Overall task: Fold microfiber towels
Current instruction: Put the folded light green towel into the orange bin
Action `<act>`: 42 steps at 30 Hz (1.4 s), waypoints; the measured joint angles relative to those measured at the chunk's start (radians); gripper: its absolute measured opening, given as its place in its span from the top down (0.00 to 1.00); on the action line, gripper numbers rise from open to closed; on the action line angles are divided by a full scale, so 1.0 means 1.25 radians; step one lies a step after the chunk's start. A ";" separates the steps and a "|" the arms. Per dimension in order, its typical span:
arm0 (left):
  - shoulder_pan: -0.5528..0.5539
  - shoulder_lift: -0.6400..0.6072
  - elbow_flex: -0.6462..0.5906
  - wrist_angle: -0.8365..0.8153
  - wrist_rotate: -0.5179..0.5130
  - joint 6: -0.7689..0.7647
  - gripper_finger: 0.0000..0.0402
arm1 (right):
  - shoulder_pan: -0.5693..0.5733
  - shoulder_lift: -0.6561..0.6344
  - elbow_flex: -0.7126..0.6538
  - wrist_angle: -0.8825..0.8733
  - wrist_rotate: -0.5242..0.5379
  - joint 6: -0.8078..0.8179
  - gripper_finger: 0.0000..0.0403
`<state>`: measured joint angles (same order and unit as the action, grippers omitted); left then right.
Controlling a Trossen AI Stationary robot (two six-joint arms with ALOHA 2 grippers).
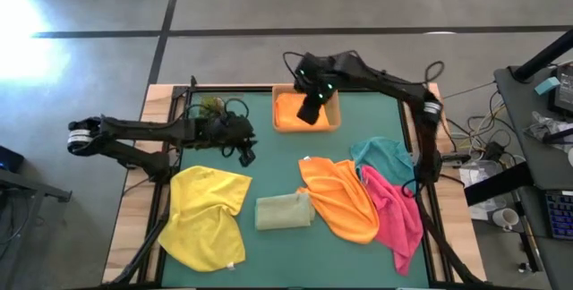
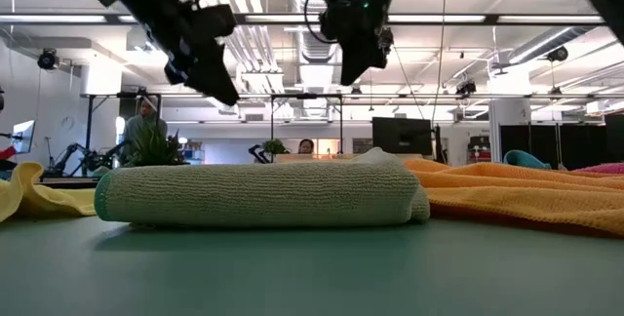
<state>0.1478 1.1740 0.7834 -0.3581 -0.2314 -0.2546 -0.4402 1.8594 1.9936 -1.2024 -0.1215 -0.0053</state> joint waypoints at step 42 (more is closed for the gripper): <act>-0.445 0.131 -0.004 0.031 0.307 -0.693 0.58 | 0.590 -0.465 -0.907 0.666 -0.036 0.702 0.92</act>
<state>-0.4088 1.3373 0.7780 -0.3189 0.1528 -1.1213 0.2977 1.2781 0.8598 -0.3705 -0.1659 0.8723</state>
